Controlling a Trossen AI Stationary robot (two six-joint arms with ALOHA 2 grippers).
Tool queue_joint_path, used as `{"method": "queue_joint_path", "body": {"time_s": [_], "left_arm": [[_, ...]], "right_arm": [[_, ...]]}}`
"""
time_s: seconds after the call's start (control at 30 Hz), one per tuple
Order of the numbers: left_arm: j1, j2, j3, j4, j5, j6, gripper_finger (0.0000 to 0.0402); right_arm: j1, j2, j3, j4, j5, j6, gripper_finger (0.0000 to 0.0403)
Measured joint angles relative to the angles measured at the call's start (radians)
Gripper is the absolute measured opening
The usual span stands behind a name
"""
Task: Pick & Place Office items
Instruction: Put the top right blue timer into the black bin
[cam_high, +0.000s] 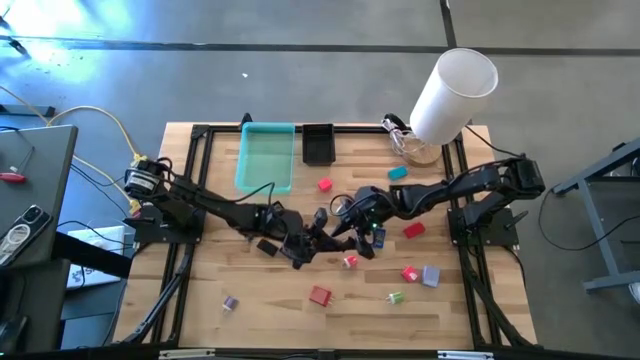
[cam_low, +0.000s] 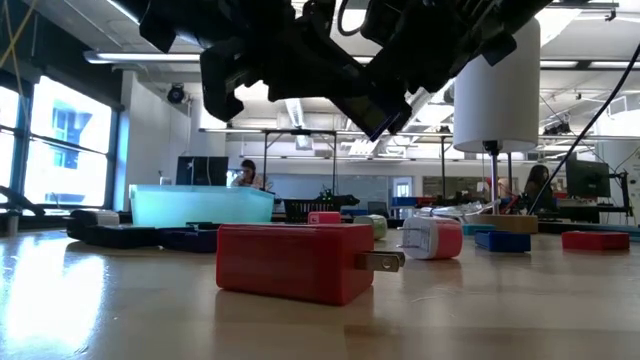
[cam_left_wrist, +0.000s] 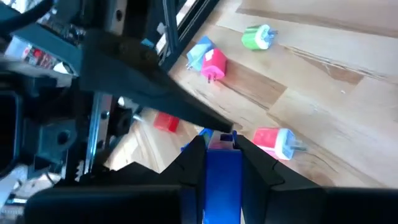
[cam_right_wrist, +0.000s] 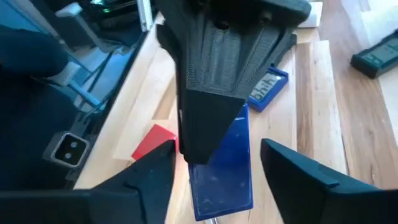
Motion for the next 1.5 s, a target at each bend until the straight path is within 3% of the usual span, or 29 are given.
{"method": "queue_joint_path", "body": {"time_s": [0.17,0.4,0.57,0.8,0.97,1.07,1.27,1.4,1.5], "left_arm": [[-0.003,0.0,0.0,-0.013,-0.029,-0.12,0.005],[-0.031,-0.045,0.0,-0.095,-0.002,-0.363,0.005],[-0.064,-0.118,0.0,-0.236,-0.124,-0.471,0.005],[-0.138,-0.281,0.0,-0.404,-0.124,-0.67,0.005],[-0.181,-0.403,0.0,-0.566,-0.289,-0.764,0.005],[-0.194,-0.466,0.0,-0.661,-0.349,-0.812,0.005],[-0.201,-0.551,0.0,-0.728,-0.374,-0.855,0.005],[-0.201,-0.578,0.0,-0.627,-0.37,-0.788,0.005],[-0.196,-0.591,0.0,-0.517,-0.369,-0.762,0.005]], "right_arm": [[0.006,0.0,0.0,0.022,0.091,-0.002,0.0275],[-0.002,0.0,0.0,-0.058,0.022,-0.087,0.0309],[-0.01,-0.018,0.0,-0.122,0.118,-0.103,0.0309],[-0.001,-0.072,0.0,-0.193,0.382,-0.063,0.031],[-0.002,-0.093,0.0,-0.203,0.496,-0.016,0.0307],[-0.004,-0.101,0.0,-0.212,0.503,0.013,0.031],[0.004,-0.101,0.0,-0.183,0.492,0.048,0.031],[0.004,-0.089,0.0,-0.046,0.428,0.048,0.0311],[0.004,-0.08,-0.001,0.07,0.314,0.045,0.031]]}}
